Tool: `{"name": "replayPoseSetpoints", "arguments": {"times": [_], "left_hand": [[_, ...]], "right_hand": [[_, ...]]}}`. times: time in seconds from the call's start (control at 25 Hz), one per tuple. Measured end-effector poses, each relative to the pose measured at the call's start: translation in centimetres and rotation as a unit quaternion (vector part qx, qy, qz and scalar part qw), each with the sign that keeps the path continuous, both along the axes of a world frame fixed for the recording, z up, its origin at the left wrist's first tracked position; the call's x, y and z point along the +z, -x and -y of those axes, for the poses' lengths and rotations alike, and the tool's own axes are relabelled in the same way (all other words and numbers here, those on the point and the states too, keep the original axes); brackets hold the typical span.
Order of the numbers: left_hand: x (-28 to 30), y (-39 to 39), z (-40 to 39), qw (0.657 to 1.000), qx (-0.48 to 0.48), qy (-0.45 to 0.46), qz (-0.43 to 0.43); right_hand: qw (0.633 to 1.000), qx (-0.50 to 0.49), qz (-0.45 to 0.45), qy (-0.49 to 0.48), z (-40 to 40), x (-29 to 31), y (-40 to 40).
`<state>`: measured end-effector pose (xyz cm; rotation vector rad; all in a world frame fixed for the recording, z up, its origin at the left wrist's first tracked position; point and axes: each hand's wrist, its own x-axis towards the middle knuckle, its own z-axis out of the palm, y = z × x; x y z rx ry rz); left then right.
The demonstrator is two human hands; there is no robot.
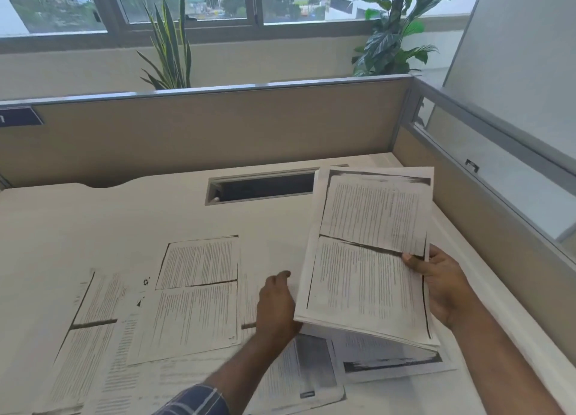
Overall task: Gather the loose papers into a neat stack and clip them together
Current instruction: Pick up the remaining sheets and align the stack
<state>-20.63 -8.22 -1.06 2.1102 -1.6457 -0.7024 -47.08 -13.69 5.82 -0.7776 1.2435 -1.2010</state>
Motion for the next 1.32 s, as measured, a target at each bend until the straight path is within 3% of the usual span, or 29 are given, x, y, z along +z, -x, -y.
{"name": "replayPoseSetpoints", "arguments": {"times": [0.12, 0.32, 0.48, 0.6, 0.64, 0.76, 0.88, 1.08, 1.32], "left_hand": [[-0.3, 3.4, 0.5, 0.978, -0.051, -0.080, 0.184], [-0.7, 5.6, 1.6, 0.949, -0.042, -0.150, 0.274], [0.3, 4.7, 2.8, 0.967, -0.010, -0.127, 0.221], [0.3, 3.5, 4.0, 0.986, 0.052, -0.145, 0.064], [0.3, 3.1, 4.3, 0.984, 0.074, -0.155, 0.046], [0.0, 2.5, 5.0, 0.977, 0.098, -0.160, 0.106], [-0.3, 2.4, 5.2, 0.982, 0.104, -0.131, 0.094], [-0.4, 2.6, 5.3, 0.979, 0.059, -0.118, 0.153], [-0.3, 2.8, 6.4, 0.982, 0.080, -0.137, 0.105]], "right_hand": [[1.000, 0.005, 0.003, -0.011, 0.8, -0.3, 1.6], [0.999, 0.018, -0.004, -0.028, 1.7, -0.8, 3.3], [0.999, 0.019, 0.004, -0.042, 2.6, -1.4, 4.4], [0.998, 0.030, 0.003, -0.051, 3.1, -1.5, 4.2], [0.998, 0.037, 0.001, -0.051, 3.2, -1.5, 4.1], [0.997, 0.053, 0.000, -0.054, 3.7, -1.9, 3.5], [0.997, 0.058, 0.005, -0.056, 4.0, -2.5, 3.0], [0.997, 0.058, 0.005, -0.058, 3.9, -3.3, 2.8], [0.997, 0.041, 0.016, -0.067, 3.6, -3.8, 2.3]]}}
